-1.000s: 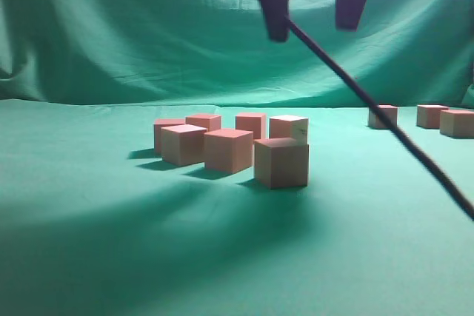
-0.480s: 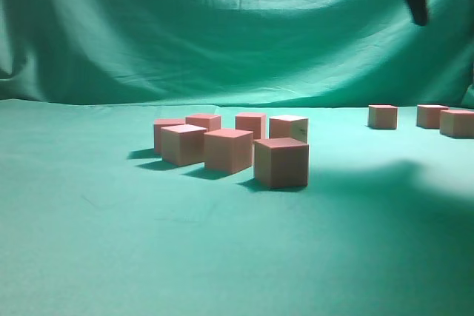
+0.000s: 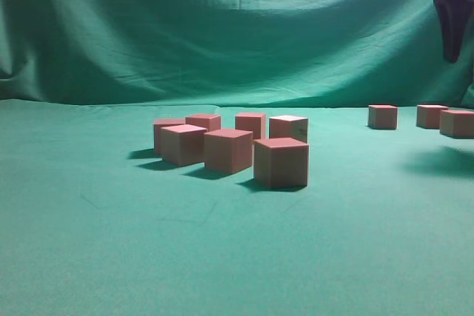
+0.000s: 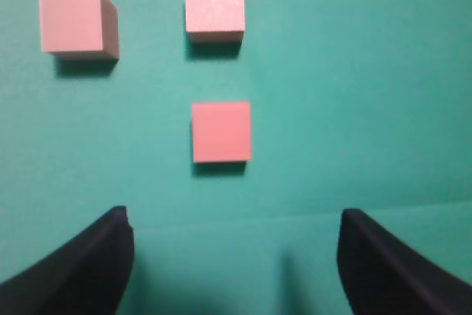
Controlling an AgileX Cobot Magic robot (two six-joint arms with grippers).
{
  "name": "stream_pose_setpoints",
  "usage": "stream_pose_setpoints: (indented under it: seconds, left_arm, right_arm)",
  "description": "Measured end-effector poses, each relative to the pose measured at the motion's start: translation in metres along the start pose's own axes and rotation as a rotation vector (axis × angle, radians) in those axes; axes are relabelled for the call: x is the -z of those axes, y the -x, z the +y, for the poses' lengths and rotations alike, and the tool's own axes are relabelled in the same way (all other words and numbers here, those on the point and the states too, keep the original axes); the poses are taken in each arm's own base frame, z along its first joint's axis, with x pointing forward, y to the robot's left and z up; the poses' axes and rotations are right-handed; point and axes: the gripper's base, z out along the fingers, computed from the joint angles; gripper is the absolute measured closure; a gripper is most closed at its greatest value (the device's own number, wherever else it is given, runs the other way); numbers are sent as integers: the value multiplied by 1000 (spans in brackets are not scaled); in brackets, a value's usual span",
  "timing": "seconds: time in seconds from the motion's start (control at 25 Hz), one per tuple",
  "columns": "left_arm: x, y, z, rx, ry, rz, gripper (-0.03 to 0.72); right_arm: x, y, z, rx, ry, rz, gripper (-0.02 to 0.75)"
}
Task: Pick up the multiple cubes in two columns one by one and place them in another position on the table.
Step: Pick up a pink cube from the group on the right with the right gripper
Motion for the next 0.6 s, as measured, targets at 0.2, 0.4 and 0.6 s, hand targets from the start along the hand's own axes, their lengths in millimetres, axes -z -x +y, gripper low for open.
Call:
stream_pose_setpoints:
  seconds: [0.2,0.4,0.6]
  left_arm:
    - [0,0,0,0,0,0,688]
    - [0,0,0,0,0,0,688]
    - [0,0,0,0,0,0,688]
  right_arm:
    - [-36,7,-4,6,5,-30,183]
    - [-63,10,-2,15,18,-43,235]
    - [-81,10,-1,15,21,-37,325]
